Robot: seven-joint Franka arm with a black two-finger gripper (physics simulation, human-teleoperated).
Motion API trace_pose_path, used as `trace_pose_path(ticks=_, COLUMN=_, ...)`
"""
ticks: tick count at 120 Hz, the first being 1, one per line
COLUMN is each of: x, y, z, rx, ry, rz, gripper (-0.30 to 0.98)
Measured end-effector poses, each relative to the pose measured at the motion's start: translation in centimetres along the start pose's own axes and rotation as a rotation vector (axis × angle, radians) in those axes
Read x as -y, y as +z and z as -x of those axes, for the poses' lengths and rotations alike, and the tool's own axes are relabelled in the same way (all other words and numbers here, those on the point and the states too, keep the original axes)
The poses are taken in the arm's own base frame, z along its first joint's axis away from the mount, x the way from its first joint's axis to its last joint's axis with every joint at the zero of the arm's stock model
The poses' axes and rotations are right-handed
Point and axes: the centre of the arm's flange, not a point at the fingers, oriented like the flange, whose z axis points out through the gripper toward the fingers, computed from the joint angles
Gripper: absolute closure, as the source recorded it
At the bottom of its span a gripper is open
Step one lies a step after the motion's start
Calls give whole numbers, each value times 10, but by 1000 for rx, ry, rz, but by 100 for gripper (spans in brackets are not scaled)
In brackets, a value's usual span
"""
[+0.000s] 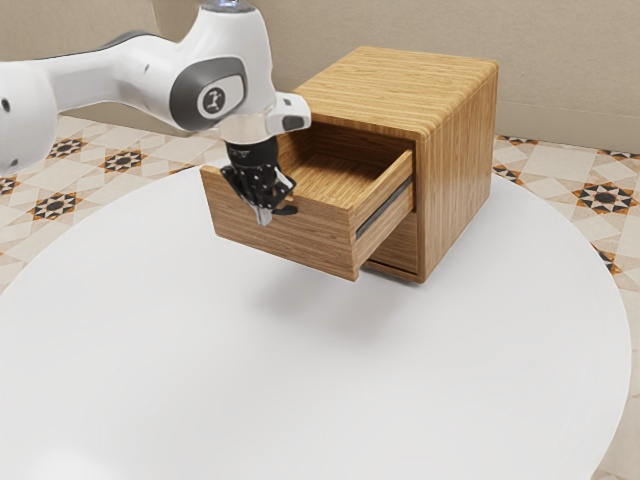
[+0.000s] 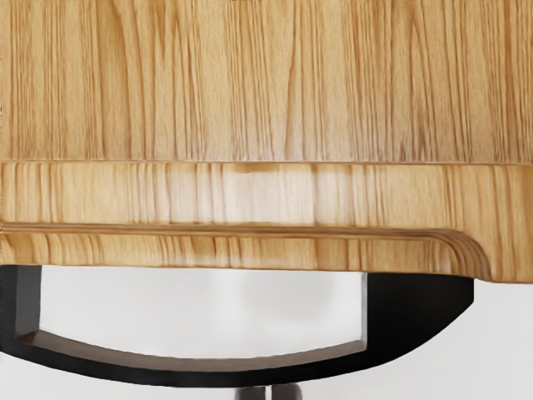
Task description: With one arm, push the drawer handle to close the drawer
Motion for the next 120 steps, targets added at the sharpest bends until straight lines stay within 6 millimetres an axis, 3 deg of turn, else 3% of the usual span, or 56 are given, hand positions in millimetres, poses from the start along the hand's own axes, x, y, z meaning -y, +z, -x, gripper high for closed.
trace_pose_path(ticks=34, x=2, y=9, z=-29, rx=9, ry=-12, rz=-8, gripper=79)
trace_pose_path(ticks=60, x=7, y=-13, z=-39, rx=-34, ry=-25, rz=-28, gripper=79)
trace_pose_path(ticks=81, x=19, y=-5, z=-48, rx=-30, ry=-49, rz=-39, gripper=79)
trace_pose_path(ticks=120, x=13, y=2, z=-70, rx=-49, ry=-50, rz=-22, gripper=79)
